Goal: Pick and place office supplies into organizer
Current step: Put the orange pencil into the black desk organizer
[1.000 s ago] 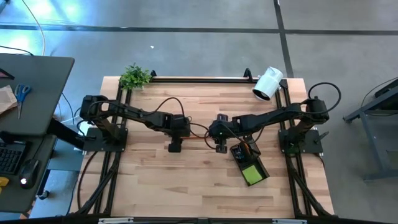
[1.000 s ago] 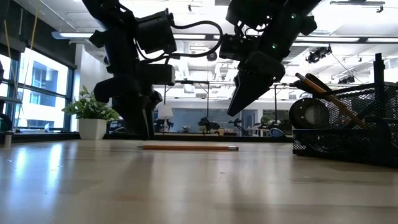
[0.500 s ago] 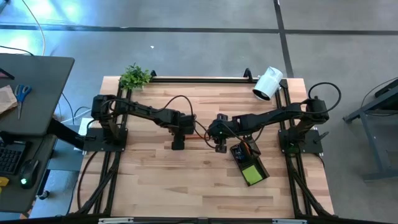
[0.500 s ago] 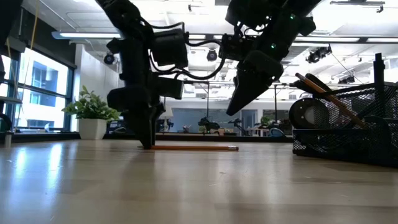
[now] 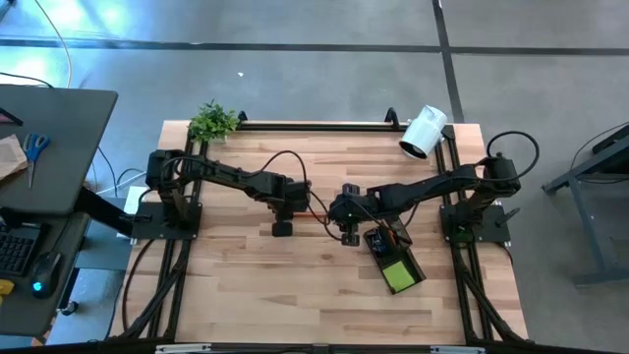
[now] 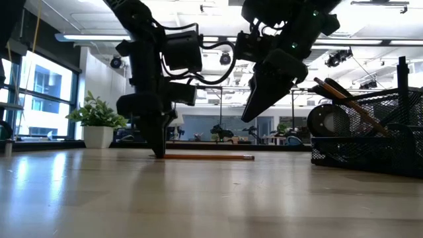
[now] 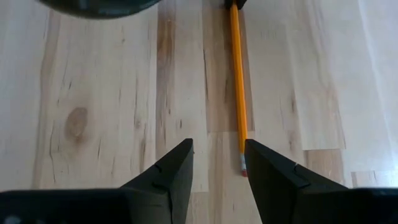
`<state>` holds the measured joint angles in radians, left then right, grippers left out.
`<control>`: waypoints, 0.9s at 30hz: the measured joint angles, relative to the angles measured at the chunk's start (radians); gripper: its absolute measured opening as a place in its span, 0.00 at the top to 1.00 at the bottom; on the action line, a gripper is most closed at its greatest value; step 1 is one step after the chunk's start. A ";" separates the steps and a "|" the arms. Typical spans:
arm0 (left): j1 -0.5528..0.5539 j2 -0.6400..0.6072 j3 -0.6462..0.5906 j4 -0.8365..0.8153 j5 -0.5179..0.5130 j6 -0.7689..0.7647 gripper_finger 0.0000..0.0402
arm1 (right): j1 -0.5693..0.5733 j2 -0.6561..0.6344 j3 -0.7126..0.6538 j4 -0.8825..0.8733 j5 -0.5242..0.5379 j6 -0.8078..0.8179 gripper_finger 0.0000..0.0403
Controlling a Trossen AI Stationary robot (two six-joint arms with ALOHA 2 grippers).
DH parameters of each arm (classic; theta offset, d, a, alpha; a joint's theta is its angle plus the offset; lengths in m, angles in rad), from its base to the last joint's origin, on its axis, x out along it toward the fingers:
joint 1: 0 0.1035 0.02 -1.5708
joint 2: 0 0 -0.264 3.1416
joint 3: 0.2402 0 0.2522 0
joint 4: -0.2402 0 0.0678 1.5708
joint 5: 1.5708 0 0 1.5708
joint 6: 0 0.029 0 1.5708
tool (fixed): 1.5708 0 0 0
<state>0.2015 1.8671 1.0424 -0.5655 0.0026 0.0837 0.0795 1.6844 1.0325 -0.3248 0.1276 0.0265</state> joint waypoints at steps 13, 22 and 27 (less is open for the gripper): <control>0.002 -0.082 -0.019 -0.040 0.065 0.043 0.99 | 0.000 -0.085 -0.001 -0.143 0.002 0.069 0.66; 0.002 -0.191 -0.011 -0.007 0.152 0.068 0.99 | 0.090 -0.283 -0.001 -0.078 0.212 0.150 0.66; 0.001 -0.237 -0.011 -0.006 0.184 0.088 0.99 | 0.180 -0.341 -0.001 -0.089 0.327 0.187 0.66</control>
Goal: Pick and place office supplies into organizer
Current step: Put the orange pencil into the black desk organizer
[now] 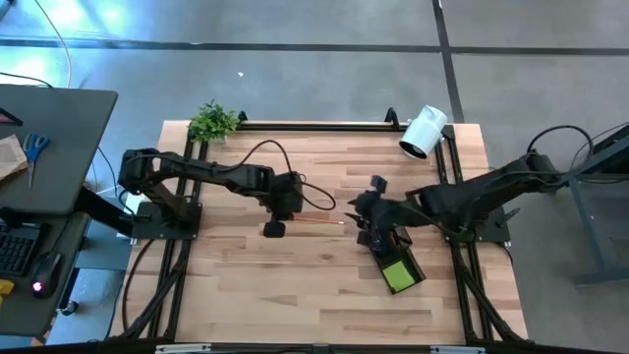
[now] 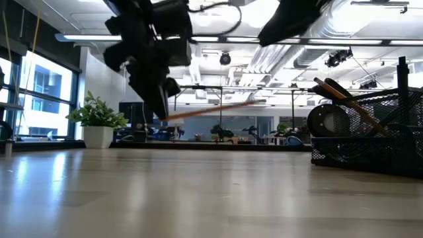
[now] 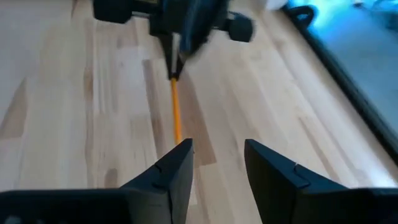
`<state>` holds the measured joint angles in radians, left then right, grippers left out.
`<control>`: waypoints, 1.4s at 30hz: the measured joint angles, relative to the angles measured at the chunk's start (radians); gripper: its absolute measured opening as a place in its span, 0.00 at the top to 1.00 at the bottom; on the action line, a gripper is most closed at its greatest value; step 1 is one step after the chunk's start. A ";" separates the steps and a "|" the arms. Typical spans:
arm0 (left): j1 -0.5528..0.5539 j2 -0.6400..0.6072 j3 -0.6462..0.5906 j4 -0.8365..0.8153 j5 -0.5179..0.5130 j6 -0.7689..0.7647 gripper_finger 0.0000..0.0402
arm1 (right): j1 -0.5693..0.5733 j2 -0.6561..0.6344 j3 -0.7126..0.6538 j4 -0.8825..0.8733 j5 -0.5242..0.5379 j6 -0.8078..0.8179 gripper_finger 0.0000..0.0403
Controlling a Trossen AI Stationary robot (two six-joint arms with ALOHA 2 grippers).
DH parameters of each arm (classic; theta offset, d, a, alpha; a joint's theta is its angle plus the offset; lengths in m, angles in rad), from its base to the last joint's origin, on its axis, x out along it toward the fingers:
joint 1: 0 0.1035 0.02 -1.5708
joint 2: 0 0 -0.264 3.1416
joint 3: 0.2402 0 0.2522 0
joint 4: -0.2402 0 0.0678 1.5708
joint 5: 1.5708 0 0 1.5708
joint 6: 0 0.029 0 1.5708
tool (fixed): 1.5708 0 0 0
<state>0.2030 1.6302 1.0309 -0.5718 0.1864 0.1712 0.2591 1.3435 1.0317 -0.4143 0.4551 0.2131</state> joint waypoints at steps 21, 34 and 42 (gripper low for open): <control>0.124 -0.272 -0.449 0.979 0.453 -0.208 1.00 | 0.237 -0.008 -0.001 0.021 0.645 0.194 0.66; 0.103 -0.272 -0.605 1.519 0.428 -0.376 1.00 | 0.135 -0.026 0.000 0.478 0.333 -0.114 0.66; 0.021 -0.269 -0.607 1.543 0.326 -0.327 1.00 | 0.026 0.046 0.000 0.734 0.118 -0.319 0.66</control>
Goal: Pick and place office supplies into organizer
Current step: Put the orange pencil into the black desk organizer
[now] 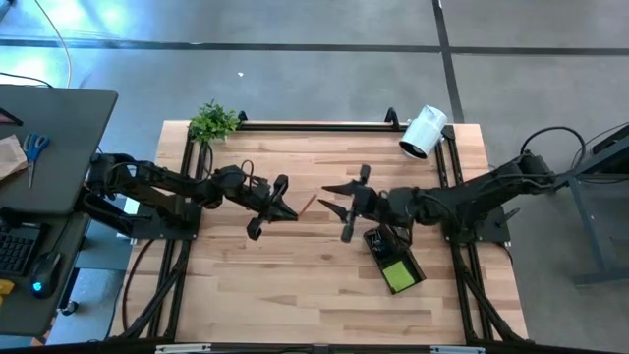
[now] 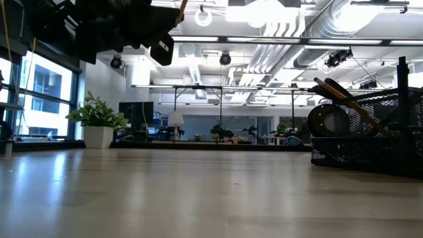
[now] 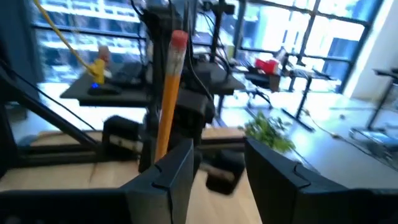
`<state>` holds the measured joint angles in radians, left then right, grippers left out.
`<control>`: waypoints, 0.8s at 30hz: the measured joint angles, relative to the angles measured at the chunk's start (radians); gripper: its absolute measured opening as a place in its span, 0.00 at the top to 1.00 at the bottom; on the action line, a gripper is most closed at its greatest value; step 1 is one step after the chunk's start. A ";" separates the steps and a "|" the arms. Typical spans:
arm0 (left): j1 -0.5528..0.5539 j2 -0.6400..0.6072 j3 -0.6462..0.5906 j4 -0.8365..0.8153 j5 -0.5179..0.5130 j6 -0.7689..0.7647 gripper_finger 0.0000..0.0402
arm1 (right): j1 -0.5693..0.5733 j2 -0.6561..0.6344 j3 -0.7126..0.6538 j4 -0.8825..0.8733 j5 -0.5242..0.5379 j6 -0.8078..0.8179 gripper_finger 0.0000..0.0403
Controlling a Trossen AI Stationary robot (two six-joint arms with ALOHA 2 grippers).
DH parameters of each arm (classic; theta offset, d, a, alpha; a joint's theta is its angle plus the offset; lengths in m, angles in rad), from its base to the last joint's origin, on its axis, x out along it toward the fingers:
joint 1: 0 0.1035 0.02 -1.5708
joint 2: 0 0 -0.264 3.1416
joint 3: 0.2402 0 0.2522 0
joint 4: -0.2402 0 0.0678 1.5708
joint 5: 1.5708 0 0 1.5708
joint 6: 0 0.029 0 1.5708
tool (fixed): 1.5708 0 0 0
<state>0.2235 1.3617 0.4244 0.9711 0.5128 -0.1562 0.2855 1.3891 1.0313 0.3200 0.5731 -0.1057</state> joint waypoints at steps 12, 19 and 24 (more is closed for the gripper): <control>-0.010 0.000 0.000 -0.009 -0.008 0.015 1.00 | -0.050 0.047 0.000 0.148 -0.187 -0.034 0.54; -0.010 0.000 0.000 -0.009 -0.008 0.018 1.00 | -0.053 0.057 0.000 0.157 -0.213 -0.034 0.50; -0.010 0.004 0.000 -0.018 -0.008 0.020 1.00 | -0.070 0.098 0.001 0.202 -0.230 -0.018 0.54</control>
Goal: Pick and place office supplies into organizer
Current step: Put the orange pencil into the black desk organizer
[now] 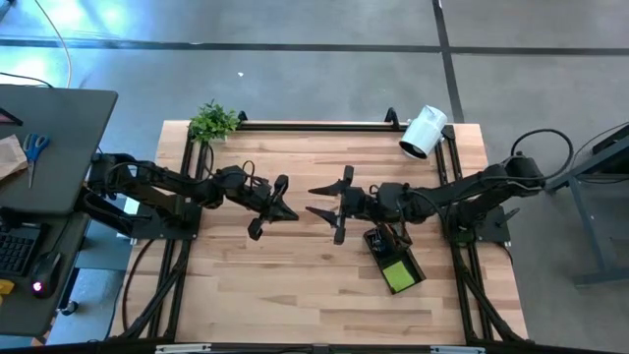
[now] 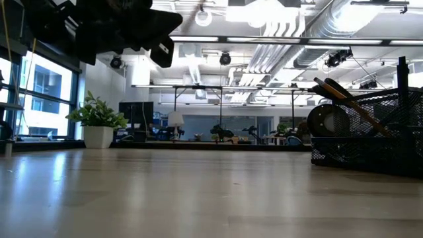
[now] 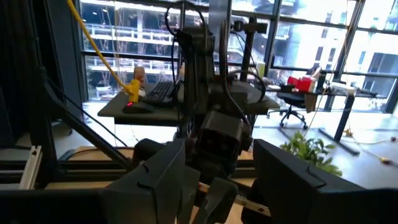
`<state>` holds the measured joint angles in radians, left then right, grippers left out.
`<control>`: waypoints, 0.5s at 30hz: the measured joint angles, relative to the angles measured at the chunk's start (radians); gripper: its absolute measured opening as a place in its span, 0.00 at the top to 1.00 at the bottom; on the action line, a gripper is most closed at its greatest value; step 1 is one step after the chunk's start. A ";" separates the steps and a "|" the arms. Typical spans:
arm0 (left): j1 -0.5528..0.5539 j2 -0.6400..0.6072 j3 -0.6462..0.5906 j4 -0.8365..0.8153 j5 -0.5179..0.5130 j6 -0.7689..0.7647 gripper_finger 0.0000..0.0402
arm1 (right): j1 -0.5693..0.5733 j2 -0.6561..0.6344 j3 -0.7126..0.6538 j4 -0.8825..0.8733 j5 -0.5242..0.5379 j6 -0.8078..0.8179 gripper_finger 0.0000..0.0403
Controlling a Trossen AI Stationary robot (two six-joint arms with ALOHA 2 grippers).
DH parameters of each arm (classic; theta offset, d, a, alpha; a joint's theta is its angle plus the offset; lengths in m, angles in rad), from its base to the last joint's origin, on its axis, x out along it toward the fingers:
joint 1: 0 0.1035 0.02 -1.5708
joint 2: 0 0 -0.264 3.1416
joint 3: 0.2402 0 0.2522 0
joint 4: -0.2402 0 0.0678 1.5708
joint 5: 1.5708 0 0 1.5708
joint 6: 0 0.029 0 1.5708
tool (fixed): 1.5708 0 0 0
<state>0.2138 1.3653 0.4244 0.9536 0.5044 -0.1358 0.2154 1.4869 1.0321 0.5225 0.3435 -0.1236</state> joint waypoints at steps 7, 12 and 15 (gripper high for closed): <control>0.000 0.002 0.000 -0.008 0.000 0.008 1.00 | -0.014 0.019 0.000 -0.035 -0.015 0.034 0.58; 0.000 0.002 0.000 -0.014 0.000 0.005 1.00 | -0.013 0.018 0.000 -0.047 -0.015 0.037 0.59; 0.000 0.002 0.000 -0.032 0.000 0.001 1.00 | -0.011 0.018 0.000 -0.107 -0.015 0.066 0.59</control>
<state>0.2138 1.3670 0.4244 0.9220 0.5045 -0.1348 0.2043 1.5047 1.0321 0.4155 0.3287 -0.0577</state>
